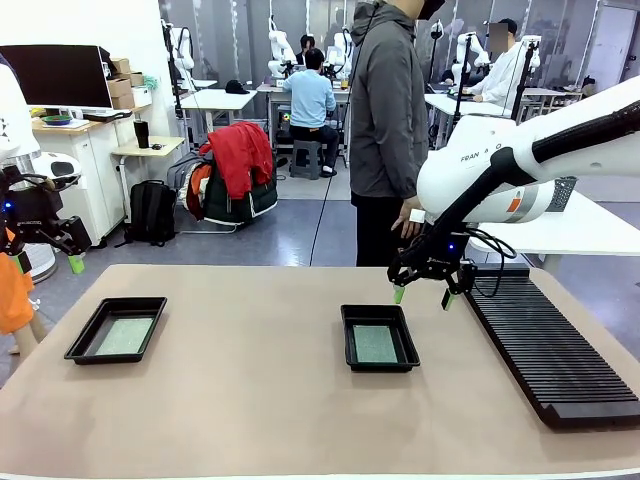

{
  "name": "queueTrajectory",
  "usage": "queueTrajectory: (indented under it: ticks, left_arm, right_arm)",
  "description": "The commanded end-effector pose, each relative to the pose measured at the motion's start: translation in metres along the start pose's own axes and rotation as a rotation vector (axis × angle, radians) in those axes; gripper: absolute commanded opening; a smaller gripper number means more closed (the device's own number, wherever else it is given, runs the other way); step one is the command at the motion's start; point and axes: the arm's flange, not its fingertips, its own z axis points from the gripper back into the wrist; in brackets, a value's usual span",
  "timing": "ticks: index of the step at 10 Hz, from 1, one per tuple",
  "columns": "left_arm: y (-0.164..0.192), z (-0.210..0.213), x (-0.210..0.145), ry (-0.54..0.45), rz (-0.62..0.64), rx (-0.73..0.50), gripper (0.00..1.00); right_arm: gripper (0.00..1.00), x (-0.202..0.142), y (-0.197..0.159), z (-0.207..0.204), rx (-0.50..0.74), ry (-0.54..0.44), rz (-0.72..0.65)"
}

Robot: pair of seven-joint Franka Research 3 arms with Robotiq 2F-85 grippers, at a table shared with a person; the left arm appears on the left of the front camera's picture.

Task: Inspect and transfer BCBs to ESD trays.
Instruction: Pick up the Blank PCB from the PCB Rack and place it in the right ESD tray, then pick up the ESD tray and place it on the left side of the table.

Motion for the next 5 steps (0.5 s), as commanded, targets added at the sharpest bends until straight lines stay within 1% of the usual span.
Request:
queueTrajectory:
  ticks: [1,5]
  left_arm:
    - [0.0004,-0.0007,-0.0008,-0.005,0.002,0.002,1.0]
    - [0.0004,-0.0007,-0.0008,-0.005,0.002,0.002,1.0]
  right_arm:
    - [1.0,-0.0011,0.0005,-0.002,0.016,-0.004,0.0]
    - [1.0,-0.0011,0.0005,-0.002,0.016,-0.004,0.0]
